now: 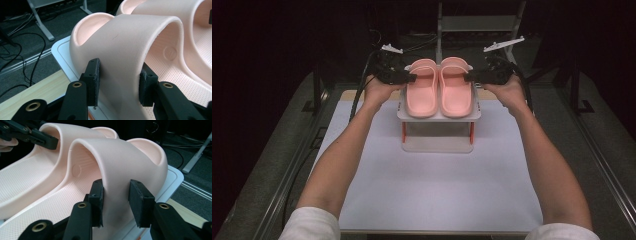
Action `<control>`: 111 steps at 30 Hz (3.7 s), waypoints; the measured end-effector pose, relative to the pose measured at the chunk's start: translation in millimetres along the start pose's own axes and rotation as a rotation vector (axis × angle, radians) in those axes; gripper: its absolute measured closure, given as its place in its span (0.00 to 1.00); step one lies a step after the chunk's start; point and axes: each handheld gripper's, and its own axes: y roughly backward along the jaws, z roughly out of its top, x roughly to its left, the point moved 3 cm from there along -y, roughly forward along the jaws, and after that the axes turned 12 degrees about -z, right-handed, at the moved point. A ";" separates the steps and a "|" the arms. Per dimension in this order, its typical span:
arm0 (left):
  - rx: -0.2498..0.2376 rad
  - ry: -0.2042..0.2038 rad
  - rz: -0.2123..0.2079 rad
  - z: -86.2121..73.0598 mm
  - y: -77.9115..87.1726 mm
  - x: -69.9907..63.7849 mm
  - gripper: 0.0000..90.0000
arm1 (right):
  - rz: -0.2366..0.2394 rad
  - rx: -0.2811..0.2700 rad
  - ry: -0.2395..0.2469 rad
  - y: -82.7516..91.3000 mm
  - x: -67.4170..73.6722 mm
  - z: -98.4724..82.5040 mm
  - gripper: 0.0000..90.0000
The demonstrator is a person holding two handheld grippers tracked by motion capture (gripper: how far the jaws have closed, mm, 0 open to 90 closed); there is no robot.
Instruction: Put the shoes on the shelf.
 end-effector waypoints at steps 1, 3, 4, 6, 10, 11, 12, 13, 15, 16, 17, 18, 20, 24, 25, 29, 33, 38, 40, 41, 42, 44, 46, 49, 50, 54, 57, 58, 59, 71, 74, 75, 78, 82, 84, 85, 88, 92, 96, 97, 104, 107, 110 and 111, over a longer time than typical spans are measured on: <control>0.000 0.000 0.000 0.0 -0.1 -0.1 0.66 | 0.000 -0.002 -0.001 0.0 0.6 0.2 0.71; -0.001 0.001 0.001 0.0 0.0 -0.4 0.66 | 0.002 -0.007 -0.002 0.4 2.5 0.7 0.70; -0.002 0.001 0.001 0.1 0.0 -0.6 0.66 | -0.002 -0.005 0.001 0.6 2.8 0.7 0.70; -0.003 0.002 0.003 -0.1 -0.1 -0.9 0.66 | -0.006 -0.002 0.000 0.6 3.2 0.4 0.70; -0.004 0.002 0.002 -0.4 0.1 -0.9 0.65 | -0.009 0.004 -0.004 0.2 3.1 -1.8 0.70; -0.004 0.002 0.003 -0.4 0.1 -1.0 0.65 | -0.008 0.001 -0.004 0.2 2.8 -2.1 0.70; -0.005 0.004 0.003 -0.4 0.2 -1.3 0.64 | -0.007 -0.001 -0.004 0.2 2.8 -2.2 0.69; -0.007 0.008 0.001 -0.2 0.3 -1.6 0.64 | -0.006 -0.003 -0.006 0.4 2.6 -2.2 0.69; -0.004 0.008 -0.003 0.0 0.7 -1.7 0.62 | -0.007 -0.004 -0.004 0.9 2.4 -2.1 0.68; -0.003 0.007 -0.004 0.1 1.2 -1.9 0.61 | -0.011 -0.006 0.003 1.4 2.1 -2.3 0.68; 0.004 0.000 -0.005 -0.1 1.9 -2.2 0.61 | -0.014 -0.008 0.002 1.9 2.2 -3.0 0.67; 0.009 -0.001 -0.007 -0.4 2.0 -2.9 0.59 | -0.017 -0.014 0.000 2.2 1.9 -3.9 0.67; 0.019 -0.009 0.004 -1.5 3.0 -5.0 0.54 | -0.013 -0.030 -0.009 3.7 0.8 -5.4 0.67; -0.008 -0.008 -0.002 -2.7 8.6 -7.1 0.52 | 0.004 -0.034 -0.007 11.8 0.5 -4.7 0.65; -0.005 -0.008 0.000 -3.1 9.8 -7.0 0.52 | 0.011 -0.039 -0.009 14.7 0.6 -4.1 0.65; -0.009 -0.001 -0.011 -5.0 16.0 -7.8 0.50 | 0.044 -0.052 -0.017 24.3 3.3 -3.6 0.64; -0.017 -0.012 -0.023 -4.1 22.8 -12.7 0.48 | 0.056 -0.056 -0.006 29.3 7.6 -5.3 0.63; -0.040 -0.029 -0.026 -5.8 29.3 -18.8 0.47 | 0.069 -0.045 0.000 31.8 9.6 -13.2 0.61; -0.049 -0.025 -0.028 -9.6 33.0 -18.8 0.46 | 0.081 -0.048 -0.002 33.2 11.7 -14.7 0.60; -0.054 -0.023 -0.027 -10.9 33.9 -18.9 0.46 | 0.088 -0.055 0.000 34.5 13.9 -15.5 0.60; -0.064 -0.024 -0.028 -13.4 35.9 -19.2 0.45 | 0.096 -0.049 0.007 34.9 16.6 -16.7 0.59; -0.073 -0.023 -0.031 -16.6 38.3 -19.6 0.45 | 0.105 -0.048 0.009 35.4 18.8 -17.4 0.58; -0.063 -0.022 -0.033 -19.4 40.6 -20.3 0.44 | 0.111 -0.048 0.011 35.7 20.3 -17.4 0.58; -0.085 -0.022 -0.041 -21.8 44.9 -22.3 0.44 | 0.128 -0.048 0.011 36.6 24.1 -17.8 0.56; -0.083 -0.026 -0.038 -22.9 46.1 -22.9 0.43 | 0.131 -0.045 0.013 37.0 26.0 -18.2 0.56; -0.076 -0.031 -0.036 -27.5 50.8 -25.5 0.42 | 0.146 -0.053 0.013 39.0 30.4 -19.4 0.55; -0.085 -0.035 -0.037 -30.8 53.8 -29.0 0.41 | 0.154 -0.051 0.016 41.2 34.0 -20.1 0.54; -0.086 -0.039 -0.037 -32.1 54.8 -30.3 0.41 | 0.156 -0.052 0.019 41.9 35.0 -20.1 0.54; -0.083 -0.044 -0.038 -33.7 56.0 -31.7 0.41 | 0.159 -0.055 0.020 43.0 36.2 -20.2 0.54; -0.091 -0.056 -0.045 -45.2 67.0 -41.5 0.37 | 0.178 -0.042 0.029 50.8 42.3 -30.3 0.52; -0.095 -0.061 -0.050 -47.3 68.8 -44.0 0.36 | 0.185 -0.044 0.029 52.1 43.2 -33.1 0.52; -0.096 -0.062 -0.052 -48.1 69.3 -44.7 0.36 | 0.187 -0.045 0.028 52.4 43.6 -34.0 0.52; -0.097 -0.063 -0.052 -50.5 70.6 -45.9 0.36 | 0.193 -0.043 0.029 53.2 44.4 -37.7 0.51; -0.096 -0.058 -0.059 -54.6 72.0 -47.0 0.35 | 0.200 -0.040 0.026 54.6 45.4 -42.6 0.51; -0.096 -0.062 -0.059 -56.1 73.0 -48.4 0.34 | 0.203 -0.044 0.027 55.8 45.9 -44.1 0.50; -0.097 -0.062 -0.062 -56.6 73.4 -49.1 0.34 | 0.205 -0.045 0.025 56.6 46.3 -44.6 0.50; -0.099 -0.068 -0.064 -59.0 75.4 -51.7 0.34 | 0.209 -0.045 0.031 58.4 47.6 -45.3 0.49; -0.099 -0.068 -0.066 -62.5 77.9 -53.1 0.33 | 0.214 -0.052 0.033 61.7 49.7 -46.6 0.49; -0.101 -0.070 -0.065 -66.0 81.1 -54.4 0.32 | 0.218 -0.055 0.033 64.2 50.9 -49.1 0.48; -0.102 -0.070 -0.068 -66.7 81.9 -55.0 0.32 | 0.217 -0.055 0.034 64.9 51.0 -49.8 0.48; -0.107 -0.079 -0.068 -71.1 86.9 -59.1 0.31 | 0.229 -0.056 0.022 69.0 52.1 -54.5 0.44; -0.109 -0.081 -0.069 -72.9 88.5 -61.5 0.30 | 0.237 -0.063 0.023 71.4 53.6 -56.1 0.44; -0.110 -0.083 -0.072 -75.3 88.9 -63.9 0.28 | 0.242 -0.072 0.016 73.5 53.9 -59.6 0.43; -0.108 -0.083 -0.071 -75.8 88.9 -64.4 0.28 | 0.243 -0.072 0.014 74.1 54.0 -61.2 0.43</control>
